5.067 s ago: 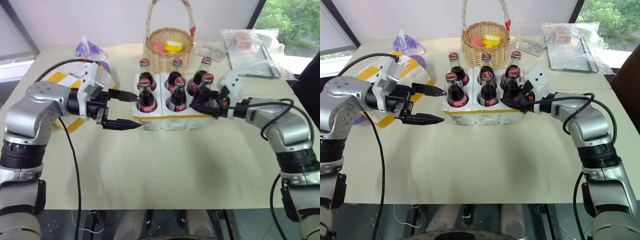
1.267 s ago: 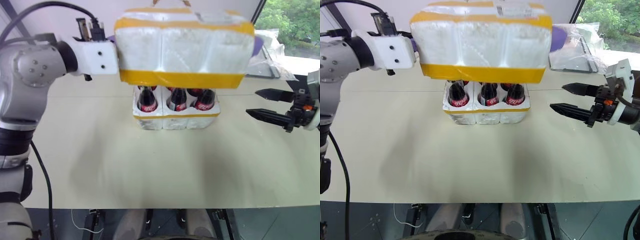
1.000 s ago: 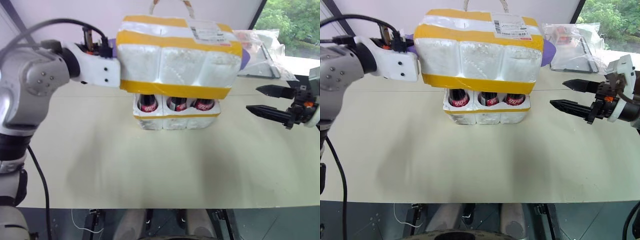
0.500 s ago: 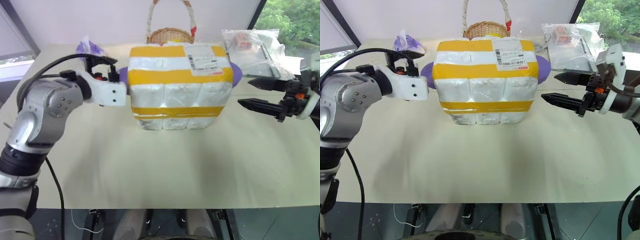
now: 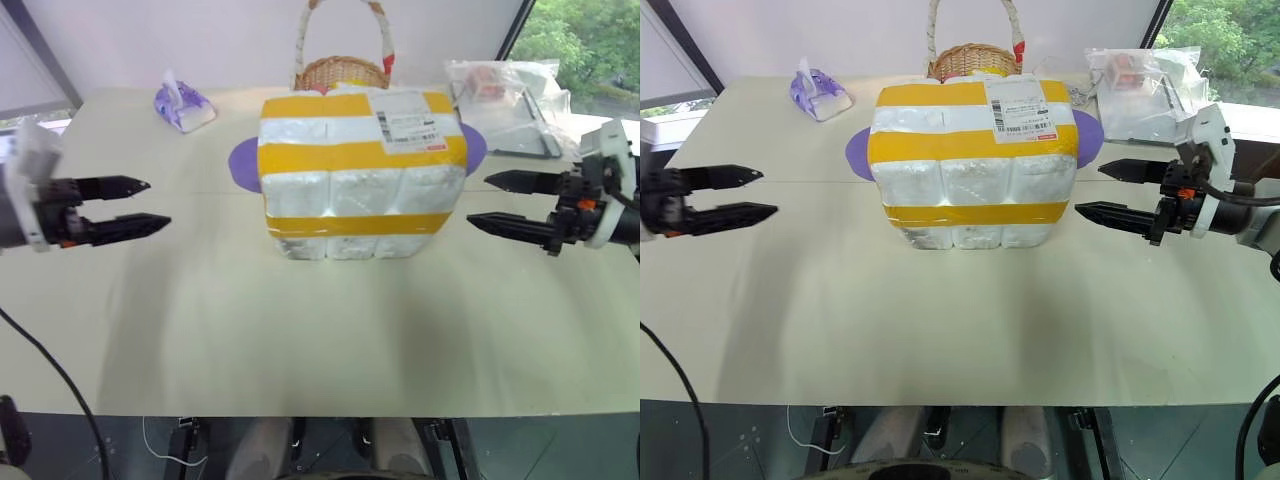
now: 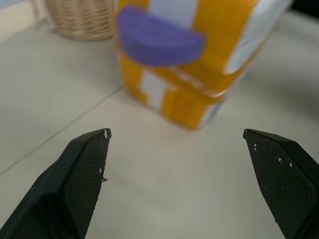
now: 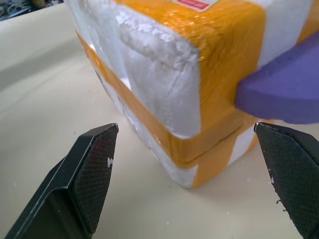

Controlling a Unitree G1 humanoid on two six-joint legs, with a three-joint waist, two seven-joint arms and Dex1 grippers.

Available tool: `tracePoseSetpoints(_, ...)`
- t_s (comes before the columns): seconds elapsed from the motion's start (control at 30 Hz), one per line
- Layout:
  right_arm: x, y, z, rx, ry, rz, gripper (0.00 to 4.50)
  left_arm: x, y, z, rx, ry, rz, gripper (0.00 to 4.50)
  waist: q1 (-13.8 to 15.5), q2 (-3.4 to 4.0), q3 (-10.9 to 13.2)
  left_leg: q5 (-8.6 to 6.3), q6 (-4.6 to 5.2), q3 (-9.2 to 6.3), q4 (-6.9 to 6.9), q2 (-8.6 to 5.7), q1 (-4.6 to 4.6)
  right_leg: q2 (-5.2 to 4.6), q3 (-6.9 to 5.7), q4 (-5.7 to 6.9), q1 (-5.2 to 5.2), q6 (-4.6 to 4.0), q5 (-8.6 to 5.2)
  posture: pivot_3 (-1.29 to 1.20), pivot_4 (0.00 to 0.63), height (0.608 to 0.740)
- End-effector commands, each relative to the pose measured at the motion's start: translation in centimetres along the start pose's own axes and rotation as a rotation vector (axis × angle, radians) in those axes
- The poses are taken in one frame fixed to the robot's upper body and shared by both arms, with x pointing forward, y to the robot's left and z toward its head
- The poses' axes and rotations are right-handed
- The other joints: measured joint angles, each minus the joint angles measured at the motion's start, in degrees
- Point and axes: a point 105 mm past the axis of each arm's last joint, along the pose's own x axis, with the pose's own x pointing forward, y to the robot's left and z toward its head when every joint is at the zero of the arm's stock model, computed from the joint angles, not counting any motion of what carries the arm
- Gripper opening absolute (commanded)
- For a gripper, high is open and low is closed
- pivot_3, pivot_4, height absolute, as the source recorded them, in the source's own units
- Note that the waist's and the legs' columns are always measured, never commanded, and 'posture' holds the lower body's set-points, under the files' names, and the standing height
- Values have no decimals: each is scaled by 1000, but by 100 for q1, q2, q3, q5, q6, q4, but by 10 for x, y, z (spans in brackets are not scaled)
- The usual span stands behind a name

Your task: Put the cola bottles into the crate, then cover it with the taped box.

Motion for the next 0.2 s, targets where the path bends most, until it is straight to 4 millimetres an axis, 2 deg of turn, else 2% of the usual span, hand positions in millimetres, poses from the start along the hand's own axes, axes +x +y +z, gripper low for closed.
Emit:
tracePoseSetpoints(0.03, -1, 4, 14, -67, -24, 13, 4500, -2, 3, 5, 40, 2, -6, 4456, -5, 1, 0, 0, 0, 0, -2, 0, 10, -1, 0, -1, 9, 0, 0, 0, 150, 740)
tracePoseSetpoints(0.2, 5, 3, 12, -56, -33, 21, 4500, 4, -1, 2, 69, 38, -37, 4456, -21, 0, 0, -1, -1, 0, -5, 1, 16, -2, 3, -1, 11, -1, 0, 0, 150, 740)
